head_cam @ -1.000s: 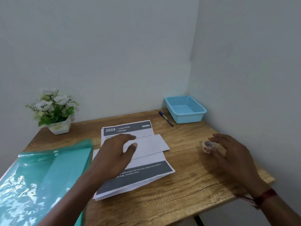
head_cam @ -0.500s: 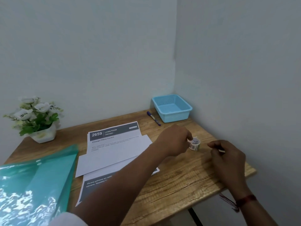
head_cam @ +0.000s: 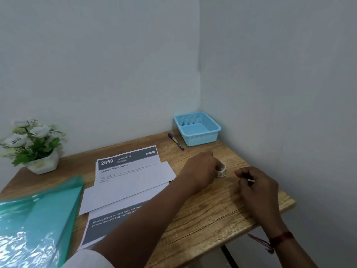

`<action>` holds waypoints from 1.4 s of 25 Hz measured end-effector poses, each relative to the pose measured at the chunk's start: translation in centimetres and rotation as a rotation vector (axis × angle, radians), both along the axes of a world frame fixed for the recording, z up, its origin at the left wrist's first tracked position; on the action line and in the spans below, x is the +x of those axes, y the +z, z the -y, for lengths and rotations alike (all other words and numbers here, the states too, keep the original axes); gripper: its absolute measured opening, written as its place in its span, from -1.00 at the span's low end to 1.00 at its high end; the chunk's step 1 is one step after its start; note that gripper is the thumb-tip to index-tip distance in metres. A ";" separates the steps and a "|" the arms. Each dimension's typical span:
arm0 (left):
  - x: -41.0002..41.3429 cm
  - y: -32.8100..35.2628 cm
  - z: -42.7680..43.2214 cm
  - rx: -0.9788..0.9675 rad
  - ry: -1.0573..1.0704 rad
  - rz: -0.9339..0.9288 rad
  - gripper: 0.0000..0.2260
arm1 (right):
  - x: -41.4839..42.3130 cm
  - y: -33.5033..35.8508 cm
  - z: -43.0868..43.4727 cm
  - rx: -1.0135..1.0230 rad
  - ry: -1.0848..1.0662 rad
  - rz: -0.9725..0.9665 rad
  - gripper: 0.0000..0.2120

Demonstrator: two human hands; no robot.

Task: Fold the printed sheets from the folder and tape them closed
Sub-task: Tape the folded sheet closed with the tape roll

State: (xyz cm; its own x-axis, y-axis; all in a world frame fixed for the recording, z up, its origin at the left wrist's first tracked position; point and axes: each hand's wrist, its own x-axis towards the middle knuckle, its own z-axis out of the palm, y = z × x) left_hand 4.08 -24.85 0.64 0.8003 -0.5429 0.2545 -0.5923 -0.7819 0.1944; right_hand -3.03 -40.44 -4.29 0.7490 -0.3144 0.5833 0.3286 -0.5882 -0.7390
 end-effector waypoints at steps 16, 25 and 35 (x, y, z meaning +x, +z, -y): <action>-5.5 5.1 -15.0 -1.204 0.331 -0.444 -0.90 | 2.6 7.2 -10.9 0.153 0.496 0.029 -0.82; -8.2 2.8 -22.6 -0.976 0.446 -0.021 -0.95 | 5.6 8.7 -21.7 0.209 0.750 -0.135 -0.89; -7.2 -1.6 -25.2 -0.695 0.371 0.318 -0.83 | 6.9 6.2 -23.4 0.541 0.992 -0.572 -0.85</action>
State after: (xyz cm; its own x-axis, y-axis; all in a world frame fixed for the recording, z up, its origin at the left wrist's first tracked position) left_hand -3.08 0.35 -0.94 0.7297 0.1038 0.6759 -0.4289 -0.7004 0.5706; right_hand 3.85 -17.02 1.93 0.9007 0.4285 0.0719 0.0088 0.1475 -0.9890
